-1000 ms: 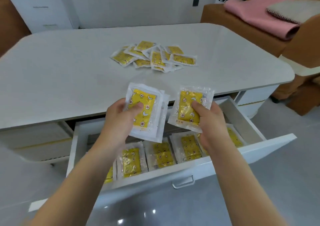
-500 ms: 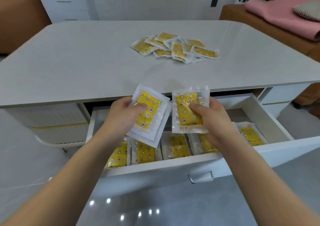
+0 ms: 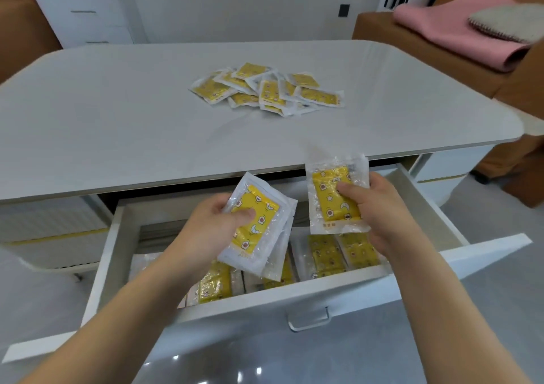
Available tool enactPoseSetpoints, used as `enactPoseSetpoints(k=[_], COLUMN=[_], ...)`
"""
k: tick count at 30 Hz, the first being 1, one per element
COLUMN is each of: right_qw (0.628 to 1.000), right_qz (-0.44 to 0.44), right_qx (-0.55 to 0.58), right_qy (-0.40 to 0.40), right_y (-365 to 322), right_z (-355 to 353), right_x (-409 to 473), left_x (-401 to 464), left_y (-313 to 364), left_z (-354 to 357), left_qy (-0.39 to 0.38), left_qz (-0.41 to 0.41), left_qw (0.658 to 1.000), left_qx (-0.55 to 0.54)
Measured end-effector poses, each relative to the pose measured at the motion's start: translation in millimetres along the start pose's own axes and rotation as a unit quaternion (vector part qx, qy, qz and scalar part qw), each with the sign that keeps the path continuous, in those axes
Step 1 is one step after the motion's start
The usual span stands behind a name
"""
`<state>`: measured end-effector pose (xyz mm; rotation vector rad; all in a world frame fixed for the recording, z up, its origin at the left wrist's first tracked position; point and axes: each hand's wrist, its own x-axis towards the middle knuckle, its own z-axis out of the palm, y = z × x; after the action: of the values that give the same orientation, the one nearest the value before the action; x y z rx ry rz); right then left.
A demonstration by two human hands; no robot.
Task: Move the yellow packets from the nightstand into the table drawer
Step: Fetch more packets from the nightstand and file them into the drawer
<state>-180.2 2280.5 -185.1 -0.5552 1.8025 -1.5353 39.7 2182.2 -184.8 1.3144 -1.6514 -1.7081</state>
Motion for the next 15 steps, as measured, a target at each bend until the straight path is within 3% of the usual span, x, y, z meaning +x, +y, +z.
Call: enactPoseSetpoints(k=[4, 10, 15], right_qw=[0.996, 0.954, 0.928], right_qz=[-0.028, -0.050, -0.017], right_qx=[0.016, 0.167, 0.235], right_qy=[0.081, 0.244, 0.287], right_y=[-14, -21, -13], right_z=[-54, -119, -143], right_x=[11, 16, 15], left_x=[11, 48, 76], left_y=[15, 31, 29], left_z=[55, 157, 232], left_qy=[-0.041, -0.072, -0.085], left_qz=[-0.030, -0.100, -0.163], left_qw=[0.999, 0.992, 0.982], left_qx=[-0.007, 0.019, 0.047])
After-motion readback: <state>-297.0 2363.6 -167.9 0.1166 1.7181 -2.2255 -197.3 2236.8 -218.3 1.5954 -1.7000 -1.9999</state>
